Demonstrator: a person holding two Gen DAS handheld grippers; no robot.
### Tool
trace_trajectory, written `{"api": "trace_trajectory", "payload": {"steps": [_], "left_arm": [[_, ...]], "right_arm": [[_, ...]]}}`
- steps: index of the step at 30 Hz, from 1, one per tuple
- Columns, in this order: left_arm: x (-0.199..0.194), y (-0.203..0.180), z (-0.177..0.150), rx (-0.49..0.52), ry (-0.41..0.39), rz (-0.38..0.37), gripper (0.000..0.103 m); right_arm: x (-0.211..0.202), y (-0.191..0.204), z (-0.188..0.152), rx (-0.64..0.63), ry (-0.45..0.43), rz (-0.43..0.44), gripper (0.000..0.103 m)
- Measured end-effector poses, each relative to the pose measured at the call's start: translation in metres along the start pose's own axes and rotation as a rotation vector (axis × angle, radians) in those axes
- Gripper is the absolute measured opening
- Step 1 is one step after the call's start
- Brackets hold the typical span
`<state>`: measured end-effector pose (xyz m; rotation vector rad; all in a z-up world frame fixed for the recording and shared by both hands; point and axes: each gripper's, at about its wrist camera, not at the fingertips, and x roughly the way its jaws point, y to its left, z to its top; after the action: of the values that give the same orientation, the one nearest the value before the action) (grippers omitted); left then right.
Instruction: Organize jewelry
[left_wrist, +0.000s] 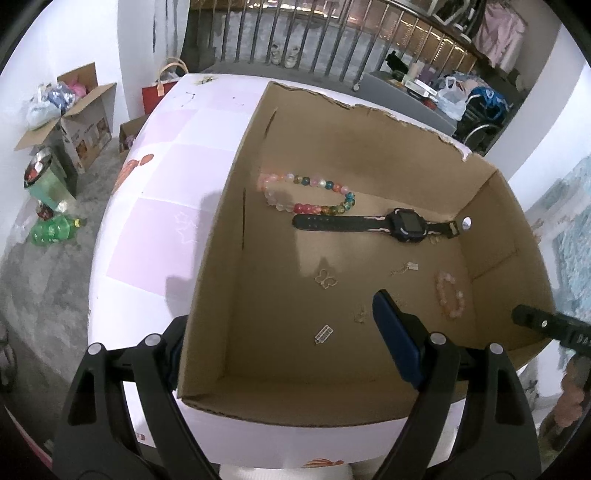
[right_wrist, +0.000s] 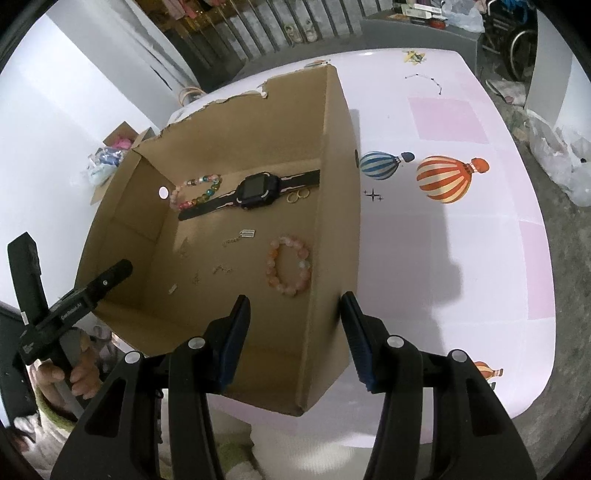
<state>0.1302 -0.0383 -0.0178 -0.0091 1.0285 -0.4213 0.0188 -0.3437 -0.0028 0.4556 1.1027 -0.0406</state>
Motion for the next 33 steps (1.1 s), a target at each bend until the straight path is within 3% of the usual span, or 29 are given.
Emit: {"api": "trace_trajectory", "payload": {"steps": [4, 10, 14, 20, 27, 33], "left_arm": [[-0.003, 0.004, -0.003, -0.003, -0.014, -0.022, 0.081], [-0.031, 0.006, -0.014, 0.026, -0.133, 0.058, 0.082], [-0.058, 0.006, -0.027, 0.042, -0.198, 0.068, 0.082], [-0.102, -0.008, -0.054, 0.049, -0.299, 0.004, 0.086], [-0.105, -0.039, -0.09, 0.091, -0.248, -0.037, 0.091], [-0.096, -0.044, -0.109, 0.065, -0.173, -0.061, 0.093]], "right_arm": [[-0.002, -0.002, -0.005, 0.013, -0.028, 0.008, 0.051], [-0.02, -0.016, -0.018, 0.122, -0.144, 0.075, 0.052], [-0.047, -0.013, -0.036, 0.135, -0.277, 0.037, 0.063], [-0.082, 0.002, -0.062, 0.108, -0.443, -0.042, 0.079], [-0.099, 0.027, -0.099, 0.058, -0.54, -0.11, 0.094], [-0.085, 0.042, -0.125, 0.09, -0.476, -0.163, 0.094]]}}
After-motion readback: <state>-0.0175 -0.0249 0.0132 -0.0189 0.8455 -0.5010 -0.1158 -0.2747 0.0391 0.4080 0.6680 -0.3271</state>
